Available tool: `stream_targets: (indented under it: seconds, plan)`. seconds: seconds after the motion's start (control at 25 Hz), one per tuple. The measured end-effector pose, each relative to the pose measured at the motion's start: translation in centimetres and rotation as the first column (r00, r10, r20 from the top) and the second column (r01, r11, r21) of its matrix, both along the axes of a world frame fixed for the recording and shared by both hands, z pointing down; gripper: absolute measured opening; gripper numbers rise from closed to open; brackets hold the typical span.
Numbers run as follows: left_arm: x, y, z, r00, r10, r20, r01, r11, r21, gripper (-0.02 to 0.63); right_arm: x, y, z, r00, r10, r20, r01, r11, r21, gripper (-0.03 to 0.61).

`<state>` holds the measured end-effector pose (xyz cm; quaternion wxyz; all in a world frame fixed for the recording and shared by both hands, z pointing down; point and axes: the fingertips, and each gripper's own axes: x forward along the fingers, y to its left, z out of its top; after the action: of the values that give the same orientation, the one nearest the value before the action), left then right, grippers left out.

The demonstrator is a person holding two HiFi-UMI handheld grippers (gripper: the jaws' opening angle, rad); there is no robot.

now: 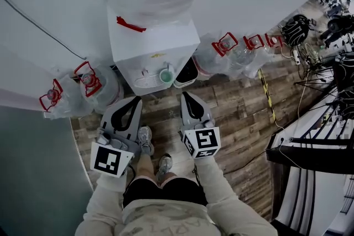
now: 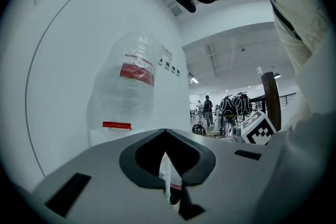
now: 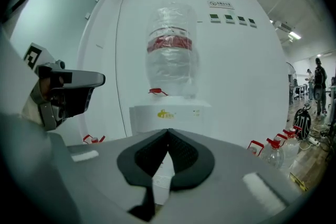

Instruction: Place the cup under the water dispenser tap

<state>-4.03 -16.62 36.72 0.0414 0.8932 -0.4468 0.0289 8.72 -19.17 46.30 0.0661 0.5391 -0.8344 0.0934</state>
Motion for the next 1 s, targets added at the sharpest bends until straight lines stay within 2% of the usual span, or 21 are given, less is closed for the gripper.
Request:
stream_targets:
  seconds: [0.48,1.0]
  plan:
    - [-0.5,2.3,-5.1,0.999,-0.032,0.001,0.032,0.998,0.047,0.005,-0.2,3.2,-7.5,0.999,-0.026,-0.027,0.028,0.998,0.06,0.009]
    - [-0.3,5.0,-10.1,1.0,-0.025,0.013,0.023,0.993,0.119,0.005,0.0,6.2,-13.9,0.999,-0.03,-0.035,0.035,0.99,0.134,0.009]
